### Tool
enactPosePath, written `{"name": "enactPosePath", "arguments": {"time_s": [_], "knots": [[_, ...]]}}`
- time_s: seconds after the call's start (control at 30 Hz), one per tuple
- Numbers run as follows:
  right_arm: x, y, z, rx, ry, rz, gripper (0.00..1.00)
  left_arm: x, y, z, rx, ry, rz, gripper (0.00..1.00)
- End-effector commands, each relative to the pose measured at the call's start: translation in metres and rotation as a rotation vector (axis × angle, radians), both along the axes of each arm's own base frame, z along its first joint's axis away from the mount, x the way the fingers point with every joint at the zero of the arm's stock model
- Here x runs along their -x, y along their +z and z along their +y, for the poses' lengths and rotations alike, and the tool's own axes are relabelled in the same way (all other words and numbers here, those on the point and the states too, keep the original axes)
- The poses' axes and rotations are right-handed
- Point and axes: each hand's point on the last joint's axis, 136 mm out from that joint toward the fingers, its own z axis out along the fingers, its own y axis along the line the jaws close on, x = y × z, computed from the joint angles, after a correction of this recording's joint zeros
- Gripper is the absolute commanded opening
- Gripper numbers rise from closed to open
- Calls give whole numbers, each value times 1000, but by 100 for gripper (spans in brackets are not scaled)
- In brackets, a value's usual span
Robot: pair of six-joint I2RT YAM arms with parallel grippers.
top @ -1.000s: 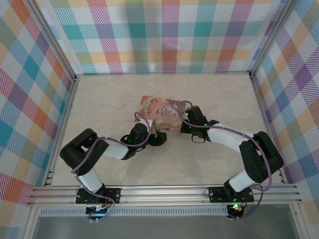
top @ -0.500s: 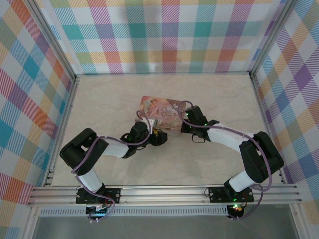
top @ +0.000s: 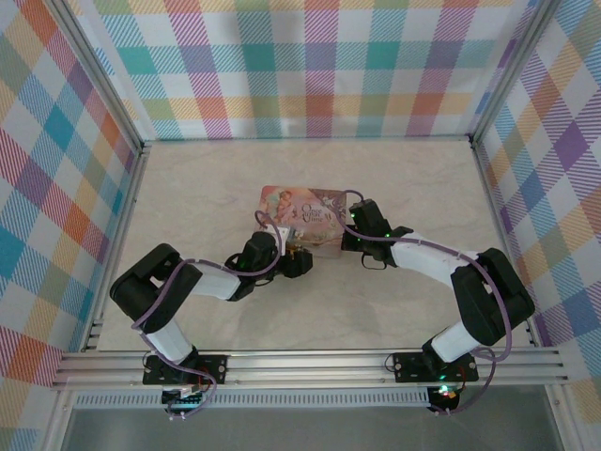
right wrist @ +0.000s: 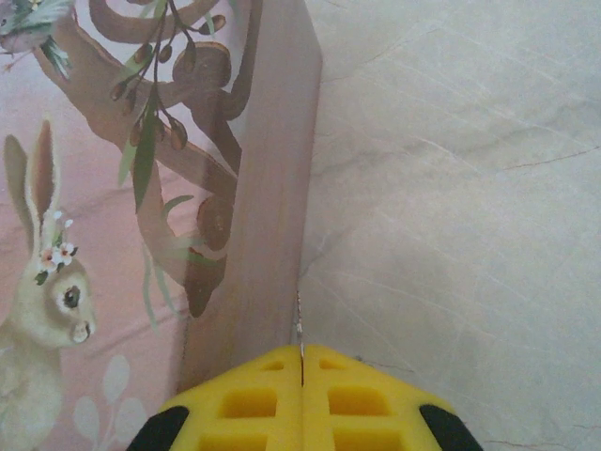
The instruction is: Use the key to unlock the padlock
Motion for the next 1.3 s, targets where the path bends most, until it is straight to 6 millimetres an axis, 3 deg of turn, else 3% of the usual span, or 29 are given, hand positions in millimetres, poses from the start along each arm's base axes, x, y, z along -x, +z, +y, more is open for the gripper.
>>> {"name": "enactPosePath", "arguments": {"time_s": [0.0,0.53,0.6,0.93,1.27], "knots": [[1,1,8,-16,25,3,0,-4,58,-18,147,-59,-150,57],[-2,2,9,-6,30,1,0,4,55,-18,188,-72,-123,55],[-3,2,9,-4,31,2,0,5,55,-19,193,-80,-121,49],[-3,0,11,-6,33,6,0,-5,47,-17,192,-26,-112,64],[-4,1,11,-8,32,5,0,-4,49,-37,234,-71,-110,69]]}}
